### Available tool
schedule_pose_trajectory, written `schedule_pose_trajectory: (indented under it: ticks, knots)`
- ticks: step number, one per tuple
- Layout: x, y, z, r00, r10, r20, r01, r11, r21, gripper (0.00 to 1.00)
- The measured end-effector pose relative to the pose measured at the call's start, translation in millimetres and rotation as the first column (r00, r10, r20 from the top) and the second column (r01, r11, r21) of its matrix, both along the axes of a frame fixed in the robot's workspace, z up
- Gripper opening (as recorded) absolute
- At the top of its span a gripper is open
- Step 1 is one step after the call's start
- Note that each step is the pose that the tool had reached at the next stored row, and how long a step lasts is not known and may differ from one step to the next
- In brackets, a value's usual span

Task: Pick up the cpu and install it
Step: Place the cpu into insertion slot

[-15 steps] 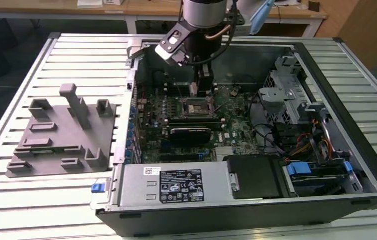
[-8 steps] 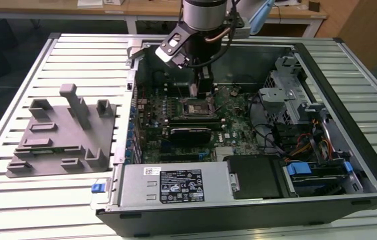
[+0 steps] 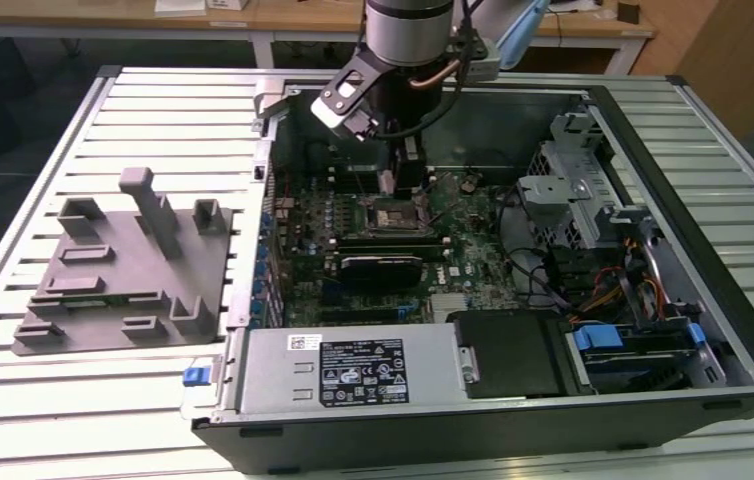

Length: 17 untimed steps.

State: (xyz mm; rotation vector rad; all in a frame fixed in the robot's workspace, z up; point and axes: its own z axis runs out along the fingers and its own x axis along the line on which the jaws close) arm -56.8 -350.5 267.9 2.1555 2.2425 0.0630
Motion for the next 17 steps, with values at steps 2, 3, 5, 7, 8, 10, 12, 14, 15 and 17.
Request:
schedule_pose_trajectory:
  ticks: [2,3,5,7,8,10,12,14,15,17]
  knots:
    - [0.0,0.0,-0.6,1.0000,0.000,0.0000,0.000,1.0000,0.0000,0.53]
    - [0.0,0.0,-0.9,1.0000,0.000,0.0000,0.000,1.0000,0.0000,0.53]
    - [0.0,0.0,-1.5,1.0000,0.000,0.0000,0.000,1.0000,0.0000,0.53]
    - [0.0,0.0,-2.0,1.0000,0.000,0.0000,0.000,1.0000,-0.0001,0.53]
    - [0.0,0.0,-2.3,1.0000,0.000,0.0000,0.000,1.0000,0.0000,0.53]
    - [0.0,0.0,-2.9,1.0000,0.000,0.0000,0.000,1.0000,0.0000,0.53]
    - [0.0,0.0,-3.4,1.0000,0.000,0.0000,0.000,1.0000,0.0000,0.53]
    - [0.0,0.0,-4.0,1.0000,0.000,0.0000,0.000,1.0000,0.0001,0.53]
    - [0.0,0.0,-4.3,1.0000,0.000,0.0000,0.000,1.0000,0.0001,0.53]
    - [0.0,0.0,-4.9,1.0000,0.000,-0.0001,0.000,1.0000,0.0001,0.53]
